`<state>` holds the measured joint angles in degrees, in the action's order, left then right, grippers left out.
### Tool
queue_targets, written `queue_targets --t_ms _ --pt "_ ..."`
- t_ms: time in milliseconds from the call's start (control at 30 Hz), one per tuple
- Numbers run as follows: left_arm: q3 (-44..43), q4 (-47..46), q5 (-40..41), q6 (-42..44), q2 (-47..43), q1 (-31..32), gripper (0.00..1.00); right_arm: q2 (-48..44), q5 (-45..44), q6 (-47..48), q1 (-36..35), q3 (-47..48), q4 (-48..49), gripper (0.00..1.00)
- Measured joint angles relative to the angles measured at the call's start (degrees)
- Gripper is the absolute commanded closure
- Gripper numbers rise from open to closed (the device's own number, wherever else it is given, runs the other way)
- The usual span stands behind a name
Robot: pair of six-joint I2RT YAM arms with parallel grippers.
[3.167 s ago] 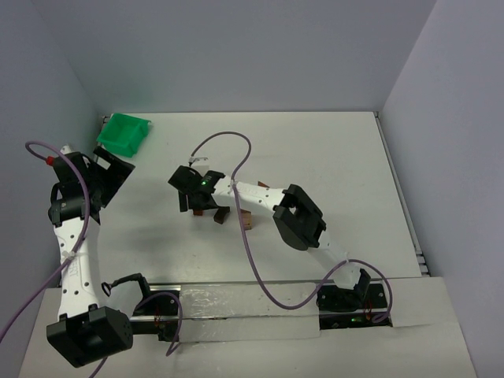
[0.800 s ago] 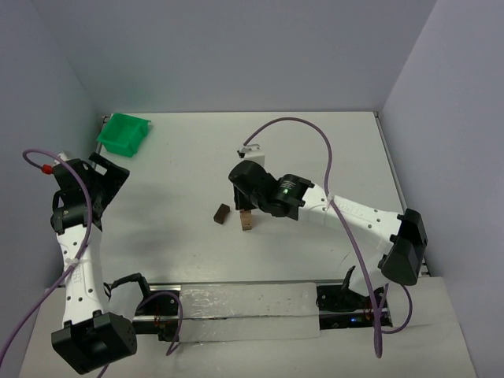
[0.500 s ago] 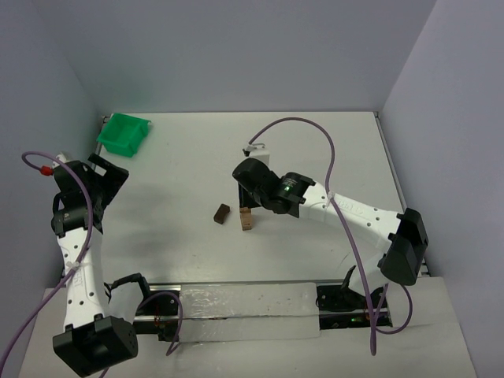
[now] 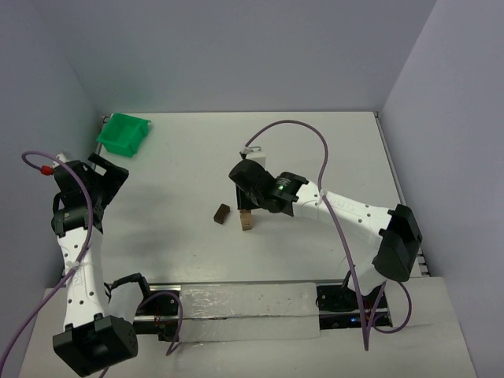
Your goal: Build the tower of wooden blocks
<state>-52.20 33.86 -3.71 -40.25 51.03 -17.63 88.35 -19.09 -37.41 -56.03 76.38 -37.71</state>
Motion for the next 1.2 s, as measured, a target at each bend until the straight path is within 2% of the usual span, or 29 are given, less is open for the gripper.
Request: queue_targets --t_ms 567,733,1200 --pt "0.98 -0.36 -0.83 -0.02 -0.02 0.0 0.01 0.96 0.11 -0.18 0.04 0.0 0.02 0.93" --pt "1.22 -0.4 -0.89 -0.04 -0.02 0.0 0.01 0.96 0.13 -0.04 0.04 0.0 0.02 0.86" --pt "1.74 -0.68 -1.13 -0.04 -0.34 0.0 0.01 0.96 0.39 1.72 0.11 -0.57 0.59 0.85"
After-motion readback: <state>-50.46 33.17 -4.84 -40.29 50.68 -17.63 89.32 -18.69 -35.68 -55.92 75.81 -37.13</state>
